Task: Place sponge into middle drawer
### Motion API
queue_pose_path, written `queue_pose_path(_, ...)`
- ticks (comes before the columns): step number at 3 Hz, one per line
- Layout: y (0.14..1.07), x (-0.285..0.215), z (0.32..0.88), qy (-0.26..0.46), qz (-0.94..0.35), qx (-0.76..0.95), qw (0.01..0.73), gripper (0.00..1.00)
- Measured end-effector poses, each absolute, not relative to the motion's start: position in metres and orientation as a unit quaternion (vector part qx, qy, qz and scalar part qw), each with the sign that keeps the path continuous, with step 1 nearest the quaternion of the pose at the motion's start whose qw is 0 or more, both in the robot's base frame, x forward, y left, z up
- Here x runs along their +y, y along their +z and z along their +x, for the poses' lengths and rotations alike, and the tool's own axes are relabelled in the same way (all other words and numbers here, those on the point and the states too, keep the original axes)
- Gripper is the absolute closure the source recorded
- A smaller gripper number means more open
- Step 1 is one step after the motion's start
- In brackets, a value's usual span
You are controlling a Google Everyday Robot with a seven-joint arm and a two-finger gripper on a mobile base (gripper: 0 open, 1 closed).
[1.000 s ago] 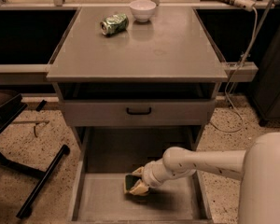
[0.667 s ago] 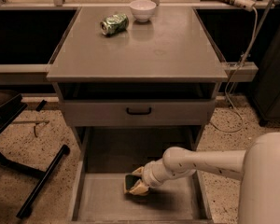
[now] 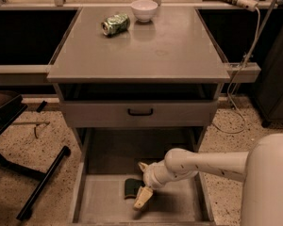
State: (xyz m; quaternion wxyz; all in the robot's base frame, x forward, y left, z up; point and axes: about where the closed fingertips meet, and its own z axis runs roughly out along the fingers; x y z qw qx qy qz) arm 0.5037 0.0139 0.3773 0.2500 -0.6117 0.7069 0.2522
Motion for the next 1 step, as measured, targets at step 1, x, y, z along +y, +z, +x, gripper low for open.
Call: queue_pose_path(1, 0.3773, 0.0139, 0.5037, 0.252, -0.612, 0.707, 0.25, 0.0)
